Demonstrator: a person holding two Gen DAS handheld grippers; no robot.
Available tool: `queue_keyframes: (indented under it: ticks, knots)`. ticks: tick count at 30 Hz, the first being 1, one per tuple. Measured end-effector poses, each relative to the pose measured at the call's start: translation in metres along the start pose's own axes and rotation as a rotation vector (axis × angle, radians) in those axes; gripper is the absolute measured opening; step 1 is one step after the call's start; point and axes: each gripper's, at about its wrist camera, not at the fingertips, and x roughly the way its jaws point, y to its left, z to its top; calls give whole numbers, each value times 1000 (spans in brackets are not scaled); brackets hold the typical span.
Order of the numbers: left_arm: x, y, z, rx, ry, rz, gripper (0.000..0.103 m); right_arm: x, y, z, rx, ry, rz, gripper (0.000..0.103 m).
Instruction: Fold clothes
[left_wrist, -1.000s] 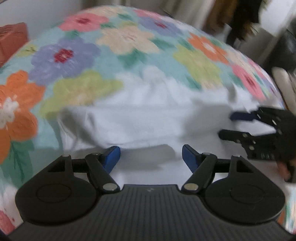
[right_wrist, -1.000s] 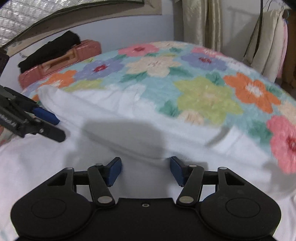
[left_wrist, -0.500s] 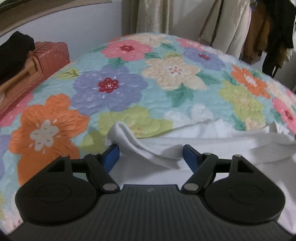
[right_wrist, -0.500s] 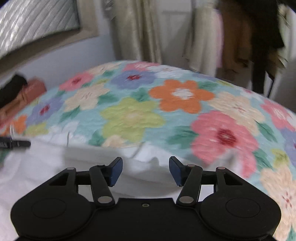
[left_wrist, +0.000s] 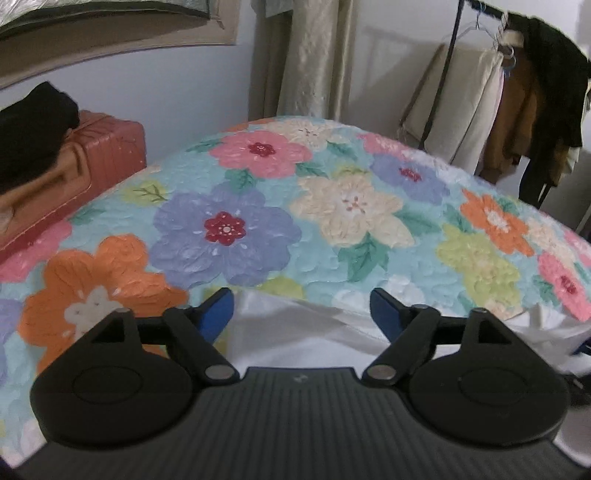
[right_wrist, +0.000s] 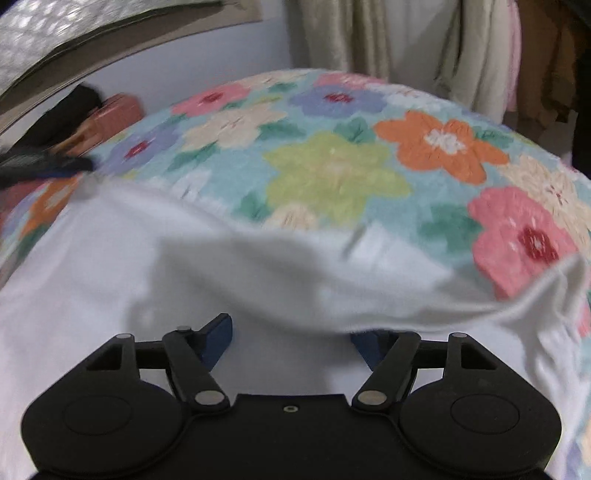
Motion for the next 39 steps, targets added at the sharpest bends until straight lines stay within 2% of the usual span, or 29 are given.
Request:
queue_keyframes:
  ticks: [3,7,10,12,14,16,18,22,24,26,27,30,32,35,37,39]
  knots:
    - [-9,0,-2,44,11,-28,81,6,-3,22,69,-60,-87,72]
    - [-12,-6,-10,118,64,-56,82,-8,-20,39,192,-143,-128,72]
    - [-2,-11,-23,156,173,-12,84,-30,-33,33,271,-147,-121,73]
    - [1,-13,-35,212,234,45,84,-52,-39,13,310,-141,-73,73]
    - [-7,-17,-50,300,227,108,84,-79,-44,-13,343,-132,-18,74]
    - [-26,-17,-64,338,199,120,84,-110,-45,-47,362,-122,21,74]
    - [-52,-14,-77,326,198,109,84,-141,-50,-83,391,-117,32,74]
    - [-117,-7,-107,229,151,80,84,-193,-55,-145,472,-140,45,76]
    - [-159,2,-125,110,51,48,84,-215,-55,-175,523,-172,63,79]
    - [-204,13,-147,-32,-90,-51,84,-227,-54,-200,581,-194,66,80]
    - [-217,17,-154,-91,-106,-88,84,-229,-52,-210,613,-195,66,80]
    - [-227,13,-161,-158,8,-102,84,-227,-45,-225,649,-129,103,80]
    - [-230,9,-168,-178,27,-95,84,-227,-41,-225,684,-111,100,80]
    - [-217,8,-184,-253,107,-78,84,-230,-40,-236,845,-133,127,80]
    - [-199,10,-196,-343,202,-121,82,-232,-35,-249,896,-130,122,80]
    - [-187,16,-208,-445,236,-175,82,-232,-32,-257,913,-124,120,80]
